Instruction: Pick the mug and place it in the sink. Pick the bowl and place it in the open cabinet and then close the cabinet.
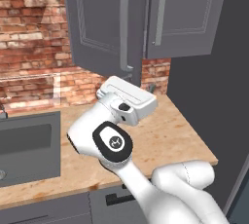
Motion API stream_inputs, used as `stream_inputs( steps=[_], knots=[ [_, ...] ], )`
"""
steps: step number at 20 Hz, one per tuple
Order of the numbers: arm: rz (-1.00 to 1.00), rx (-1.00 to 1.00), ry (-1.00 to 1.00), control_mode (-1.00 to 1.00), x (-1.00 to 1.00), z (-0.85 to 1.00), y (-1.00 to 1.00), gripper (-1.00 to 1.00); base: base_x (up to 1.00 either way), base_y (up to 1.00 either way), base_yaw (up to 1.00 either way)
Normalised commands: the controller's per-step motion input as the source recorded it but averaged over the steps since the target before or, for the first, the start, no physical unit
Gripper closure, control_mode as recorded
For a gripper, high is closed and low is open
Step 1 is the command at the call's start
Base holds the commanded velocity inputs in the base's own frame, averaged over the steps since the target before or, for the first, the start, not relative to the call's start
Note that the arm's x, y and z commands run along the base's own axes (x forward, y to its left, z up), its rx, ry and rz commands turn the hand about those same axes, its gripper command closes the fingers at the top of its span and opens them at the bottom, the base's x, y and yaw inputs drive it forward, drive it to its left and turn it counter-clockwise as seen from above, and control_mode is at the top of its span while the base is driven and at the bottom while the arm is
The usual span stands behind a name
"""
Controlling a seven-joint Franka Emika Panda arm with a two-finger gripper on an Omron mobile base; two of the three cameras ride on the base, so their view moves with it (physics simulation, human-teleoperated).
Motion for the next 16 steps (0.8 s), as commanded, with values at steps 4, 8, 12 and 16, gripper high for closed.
stream_inputs(
  steps=[4, 8, 12, 16],
  knots=[
    [0.00, 0.00, 0.02, -1.00, 0.08, 0.07, -0.36, -1.00, 0.00, 0.00, 0.00],
    [0.00, 0.00, 0.05, -1.00, 0.09, 0.14, -0.28, -1.00, 0.00, 0.00, 0.00],
    [0.03, 0.00, 0.11, -1.00, 0.20, 0.12, -0.20, -1.00, 0.00, 0.00, 0.00],
    [0.09, 0.02, 0.19, -1.00, 0.35, 0.01, -0.05, -1.00, 0.00, 0.00, 0.00]
  ],
)
